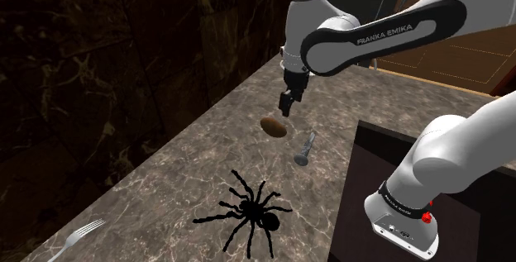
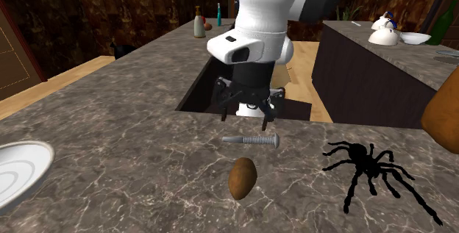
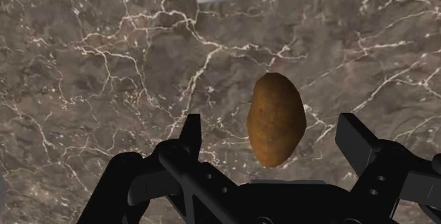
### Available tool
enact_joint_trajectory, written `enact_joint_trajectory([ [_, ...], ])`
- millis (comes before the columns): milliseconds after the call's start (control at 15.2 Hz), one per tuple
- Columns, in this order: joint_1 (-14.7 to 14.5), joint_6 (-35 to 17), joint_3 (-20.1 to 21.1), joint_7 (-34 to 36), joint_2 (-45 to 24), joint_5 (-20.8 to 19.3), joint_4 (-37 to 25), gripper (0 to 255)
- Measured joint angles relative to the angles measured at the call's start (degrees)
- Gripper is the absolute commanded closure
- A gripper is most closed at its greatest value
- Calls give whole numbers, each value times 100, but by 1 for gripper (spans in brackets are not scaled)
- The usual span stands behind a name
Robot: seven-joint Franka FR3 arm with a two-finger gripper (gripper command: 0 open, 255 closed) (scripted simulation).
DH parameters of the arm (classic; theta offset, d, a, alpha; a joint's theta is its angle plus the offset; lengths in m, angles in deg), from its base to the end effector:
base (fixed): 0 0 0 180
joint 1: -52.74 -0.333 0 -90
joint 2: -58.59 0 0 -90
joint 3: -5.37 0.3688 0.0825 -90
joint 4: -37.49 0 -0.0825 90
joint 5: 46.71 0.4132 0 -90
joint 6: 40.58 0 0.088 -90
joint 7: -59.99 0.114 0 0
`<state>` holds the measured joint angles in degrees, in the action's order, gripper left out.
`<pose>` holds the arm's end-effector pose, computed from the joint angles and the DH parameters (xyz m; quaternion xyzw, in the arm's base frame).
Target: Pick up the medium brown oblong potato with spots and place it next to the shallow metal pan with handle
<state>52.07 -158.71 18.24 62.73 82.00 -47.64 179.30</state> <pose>0.4083 0.1013 0.4616 0.9947 0.0886 -0.0002 0.0519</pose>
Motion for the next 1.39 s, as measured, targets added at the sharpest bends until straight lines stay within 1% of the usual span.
enact_joint_trajectory([
  [198, 40, -607, 169, 193, -574, -226, -9, 0],
  [396, 83, -1076, 369, 515, -1280, -573, -264, 0],
  [462, 85, -1159, 396, 571, -1382, -634, -283, 0],
  [990, 163, -1815, 412, 795, -1885, -949, -109, 0],
  [1386, 166, -1860, 413, 815, -1920, -973, -101, 0],
])
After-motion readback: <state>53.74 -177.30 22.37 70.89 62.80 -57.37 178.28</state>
